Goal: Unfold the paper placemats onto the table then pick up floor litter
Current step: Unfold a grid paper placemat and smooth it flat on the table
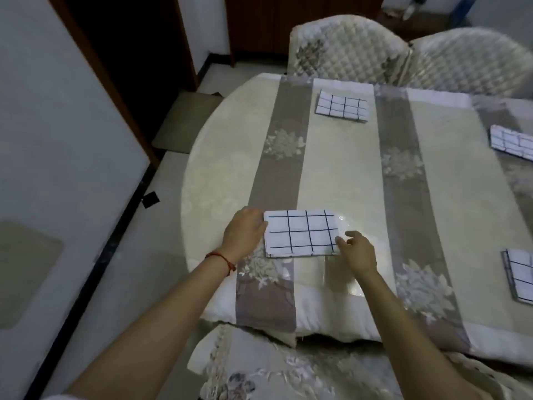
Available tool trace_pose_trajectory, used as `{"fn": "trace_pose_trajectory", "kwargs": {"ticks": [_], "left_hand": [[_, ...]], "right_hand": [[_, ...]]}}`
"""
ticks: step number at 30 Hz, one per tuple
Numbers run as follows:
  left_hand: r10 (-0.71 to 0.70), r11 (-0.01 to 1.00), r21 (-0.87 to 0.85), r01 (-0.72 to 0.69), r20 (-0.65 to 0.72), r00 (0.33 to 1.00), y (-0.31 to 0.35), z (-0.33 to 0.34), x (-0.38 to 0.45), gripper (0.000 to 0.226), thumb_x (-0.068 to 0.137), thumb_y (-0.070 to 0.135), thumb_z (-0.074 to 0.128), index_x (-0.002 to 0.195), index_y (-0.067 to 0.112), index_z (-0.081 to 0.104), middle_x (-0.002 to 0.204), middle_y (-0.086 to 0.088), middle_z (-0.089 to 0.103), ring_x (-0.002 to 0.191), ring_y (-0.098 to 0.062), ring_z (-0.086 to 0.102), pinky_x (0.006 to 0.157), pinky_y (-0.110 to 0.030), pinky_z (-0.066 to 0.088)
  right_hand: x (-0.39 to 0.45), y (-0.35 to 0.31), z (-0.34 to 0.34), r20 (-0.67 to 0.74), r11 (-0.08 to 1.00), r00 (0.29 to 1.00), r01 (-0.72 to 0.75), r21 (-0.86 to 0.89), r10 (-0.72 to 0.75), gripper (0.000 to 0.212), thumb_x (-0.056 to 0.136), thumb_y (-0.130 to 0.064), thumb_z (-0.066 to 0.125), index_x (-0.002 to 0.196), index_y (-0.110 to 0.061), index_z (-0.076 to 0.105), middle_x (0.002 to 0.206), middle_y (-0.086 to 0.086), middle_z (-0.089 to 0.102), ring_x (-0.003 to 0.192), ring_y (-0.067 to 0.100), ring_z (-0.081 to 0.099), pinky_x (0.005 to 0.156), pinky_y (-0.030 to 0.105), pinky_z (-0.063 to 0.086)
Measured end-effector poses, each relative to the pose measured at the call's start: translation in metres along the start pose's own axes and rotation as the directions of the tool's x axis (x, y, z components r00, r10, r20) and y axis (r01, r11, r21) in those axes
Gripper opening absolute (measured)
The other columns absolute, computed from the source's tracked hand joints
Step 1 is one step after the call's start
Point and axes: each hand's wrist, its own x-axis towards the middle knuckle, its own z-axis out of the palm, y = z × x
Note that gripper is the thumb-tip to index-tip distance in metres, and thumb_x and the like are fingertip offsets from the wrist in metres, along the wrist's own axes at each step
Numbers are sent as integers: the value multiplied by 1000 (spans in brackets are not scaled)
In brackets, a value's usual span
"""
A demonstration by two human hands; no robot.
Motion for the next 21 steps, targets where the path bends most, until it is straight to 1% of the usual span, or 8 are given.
{"fn": "trace_pose_trajectory", "kwargs": {"ticks": [2, 4, 6, 9, 13, 16, 19, 21], "left_hand": [[14, 997, 75, -17, 42, 999, -2, 8, 19, 27, 90, 22, 49, 108, 4, 58, 112, -17, 59, 106, -33, 52, 82, -38, 45], [-2, 992, 128, -13, 116, 993, -5, 16, 33, 32, 90, 26, 48, 117, 9, 54, 120, -15, 56, 112, -32, 49, 87, -37, 43], [8, 981, 192, -39, 160, 987, -8, 25, 44, 37, 90, 27, 49, 122, 9, 50, 124, -15, 54, 113, -33, 49, 90, -38, 41], [21, 964, 259, -59, 147, 989, -12, 32, 52, 35, 89, 28, 52, 118, 9, 54, 120, -15, 54, 110, -34, 51, 92, -39, 38], [-15, 989, 145, -7, 151, 988, -21, 29, 54, 20, 85, 23, 57, 92, 7, 65, 100, -15, 64, 95, -34, 59, 82, -36, 41], [-43, 999, -17, 46, 160, 986, -27, 21, 46, 20, 82, 21, 62, 80, 2, 65, 84, -17, 67, 81, -31, 60, 68, -30, 39], [-71, 992, -85, 92, 224, 972, -25, 12, 33, 15, 81, 21, 64, 80, 7, 64, 83, -12, 66, 79, -24, 59, 66, -23, 37], [-60, 991, -97, 88, 261, 963, -21, 5, 24, 24, 81, 23, 65, 99, 9, 64, 101, -11, 65, 92, -24, 60, 74, -23, 41]], "right_hand": [[5, -2, 8, -52, 998, 997, -58, -9, 58, 43, 88, -25, 54, 124, -3, 50, 122, 21, 55, 114, 36, 52, 86, 36, 42], [4, -6, 19, -70, 995, 992, -101, 14, 102, 38, 86, -25, 57, 117, -3, 54, 116, 17, 55, 105, 35, 55, 78, 34, 42], [6, -7, 29, -91, 991, 988, -124, 53, 129, 30, 83, -24, 58, 107, -5, 57, 108, 15, 60, 95, 34, 59, 78, 36, 49], [7, -9, 38, -148, 991, 980, -121, 64, 130, 20, 82, -21, 57, 97, -7, 59, 99, 13, 64, 85, 30, 60, 76, 40, 50], [2, -16, 38, -253, 996, 964, -69, 65, 83, 16, 86, -20, 53, 91, -8, 63, 88, 4, 59, 85, 27, 58, 83, 43, 47], [-4, -22, 32, -330, 996, 943, 1, 93, 30, 16, 85, -20, 54, 87, -10, 66, 85, -1, 58, 89, 24, 55, 86, 42, 44], [-15, -32, 22, -393, 962, 918, 147, 231, -46, 11, 85, -15, 58, 89, -9, 66, 89, -2, 60, 87, 9, 56, 79, 28, 44], [-25, -43, 11, -375, 914, 921, 238, 330, -105, 7, 85, -13, 59, 85, -15, 66, 83, -8, 63, 78, -6, 57, 70, 11, 43]]}}
